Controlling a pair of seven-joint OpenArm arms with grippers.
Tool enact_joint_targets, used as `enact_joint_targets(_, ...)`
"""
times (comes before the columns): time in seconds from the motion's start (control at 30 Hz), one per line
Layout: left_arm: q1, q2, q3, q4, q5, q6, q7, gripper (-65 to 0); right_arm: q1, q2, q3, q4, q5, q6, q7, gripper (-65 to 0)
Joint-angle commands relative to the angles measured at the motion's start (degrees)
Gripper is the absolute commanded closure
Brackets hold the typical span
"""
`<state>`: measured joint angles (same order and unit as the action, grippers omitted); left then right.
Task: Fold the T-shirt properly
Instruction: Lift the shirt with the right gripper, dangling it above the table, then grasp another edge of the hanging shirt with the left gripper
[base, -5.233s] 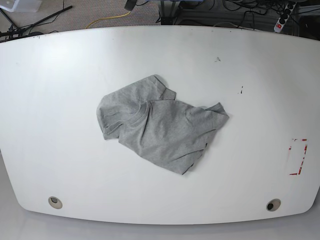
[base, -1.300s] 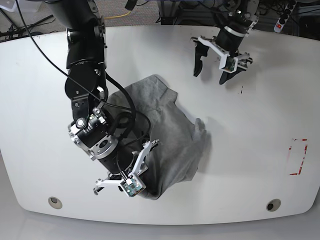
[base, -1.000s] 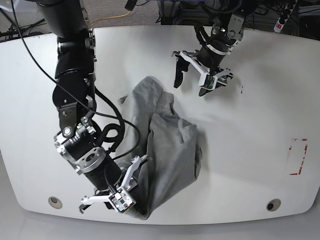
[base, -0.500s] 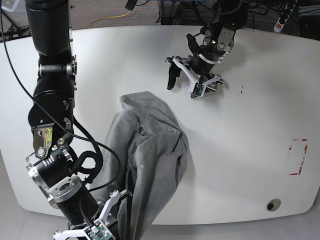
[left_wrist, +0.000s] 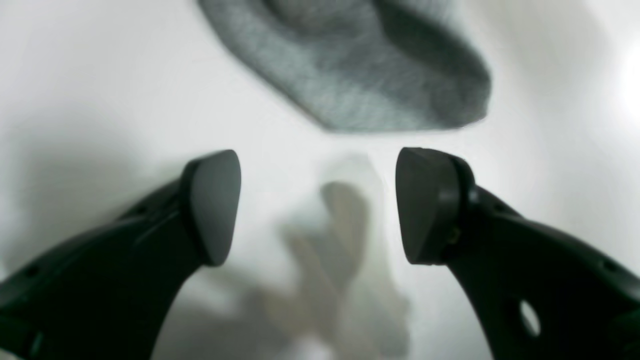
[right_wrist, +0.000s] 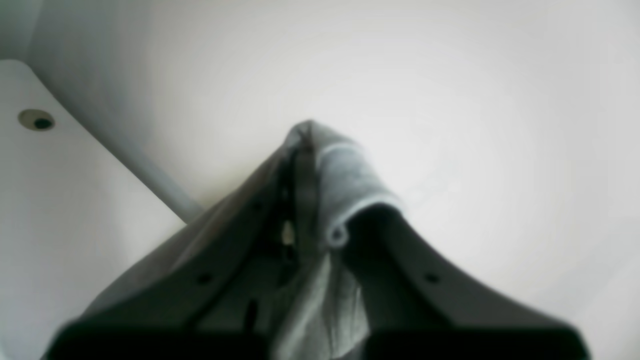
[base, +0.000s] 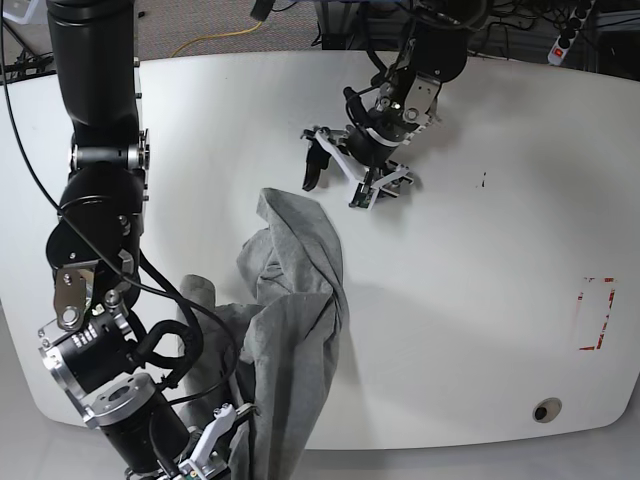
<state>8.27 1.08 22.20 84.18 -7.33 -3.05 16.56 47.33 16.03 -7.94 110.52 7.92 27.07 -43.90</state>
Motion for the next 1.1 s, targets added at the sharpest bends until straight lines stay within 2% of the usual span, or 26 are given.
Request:
enact_joint_targets(0.0, -1.3, 1.8, 2.4, -1.0, 0.0, -0.2, -1.8, -45.0, 2.3, 0.4, 0.3, -0.7, 0.1, -0.7, 1.7, 0.0)
enact_joint_targets(0.23, -4.3, 2.0, 9.4, -3.5, 0.0, 0.3, -1.9, -44.9, 2.1, 0.4, 0.3, -2.1, 0.1, -0.6, 1.7, 0.0)
enact_joint_targets(0.3, -4.6, 2.2, 10.0, -4.1, 0.0, 2.0, -2.0, -44.9, 1.7, 0.4, 0.3, -2.1, 0.1, -0.6, 1.7, 0.0)
enact_joint_targets(0.4, -6.6, 4.7, 10.0, -5.8, 0.0, 7.0, -2.0, -45.0, 1.1, 0.4, 0.3, -1.9, 0.1, -0.6, 1.7, 0.0)
enact_joint_targets(0.47, -7.3, 5.3, 10.0, -7.2, 0.0, 8.5, -2.0, -45.0, 1.0, 0.4, 0.3, -1.9, 0.1, -0.6, 1.7, 0.0)
enact_joint_targets(0.63, -9.4, 7.9, 10.0, -11.6, -0.1, 8.5, -2.0, -45.0, 0.1, 0.4, 0.3, -1.9, 0.1, -0.6, 1.7, 0.0)
enact_joint_targets(1.07, -10.7, 7.9, 18.0, -11.9, -0.4, 8.7, -2.0, -45.1, -0.3, 0.4, 0.3, -2.1, 0.1, -0.6, 1.7, 0.0)
